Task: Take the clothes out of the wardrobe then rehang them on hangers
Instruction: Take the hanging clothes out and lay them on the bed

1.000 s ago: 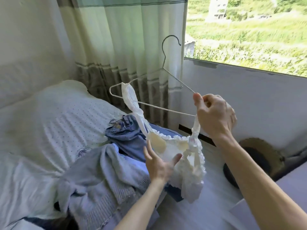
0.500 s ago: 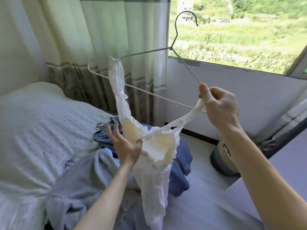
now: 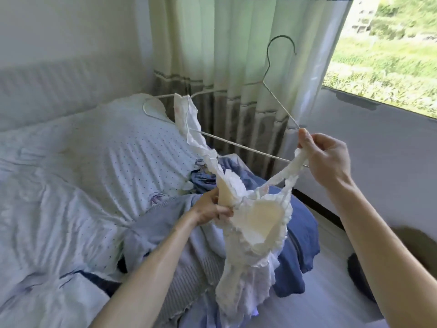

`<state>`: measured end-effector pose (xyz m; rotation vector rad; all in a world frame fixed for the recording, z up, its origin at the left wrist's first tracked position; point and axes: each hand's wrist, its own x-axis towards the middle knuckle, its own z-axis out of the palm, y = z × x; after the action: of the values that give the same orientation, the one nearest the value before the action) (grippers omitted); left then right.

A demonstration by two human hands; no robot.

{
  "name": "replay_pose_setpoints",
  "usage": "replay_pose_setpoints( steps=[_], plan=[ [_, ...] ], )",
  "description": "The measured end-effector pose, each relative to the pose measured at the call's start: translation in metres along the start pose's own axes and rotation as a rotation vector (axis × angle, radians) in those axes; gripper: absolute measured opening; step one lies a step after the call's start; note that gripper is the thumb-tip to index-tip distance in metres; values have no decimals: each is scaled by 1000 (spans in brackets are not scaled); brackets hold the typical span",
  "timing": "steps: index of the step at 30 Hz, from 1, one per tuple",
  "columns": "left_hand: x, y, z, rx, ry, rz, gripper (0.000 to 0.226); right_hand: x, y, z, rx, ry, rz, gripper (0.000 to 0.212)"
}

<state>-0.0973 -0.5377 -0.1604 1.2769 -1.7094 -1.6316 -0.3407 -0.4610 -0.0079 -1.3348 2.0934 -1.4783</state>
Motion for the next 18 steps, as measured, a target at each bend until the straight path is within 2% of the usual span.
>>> replay_pose_setpoints(
  steps=[3, 7, 13, 18],
  plan=[
    [-37, -20, -19, 75, 93, -62, 37, 3, -1, 43, -28, -119, -21, 44],
    [-115, -54, -40, 43, 222, -194, 17, -9, -17, 112, -73, -316, -110, 48],
    [-248, -66, -36, 8, 370, -413, 28, -69, -45, 203, -54, -676, -262, 46],
    [-347, -57, -18, -128, 467, -567, 12, -132, -59, 250, -22, -910, -271, 47]
  ],
)
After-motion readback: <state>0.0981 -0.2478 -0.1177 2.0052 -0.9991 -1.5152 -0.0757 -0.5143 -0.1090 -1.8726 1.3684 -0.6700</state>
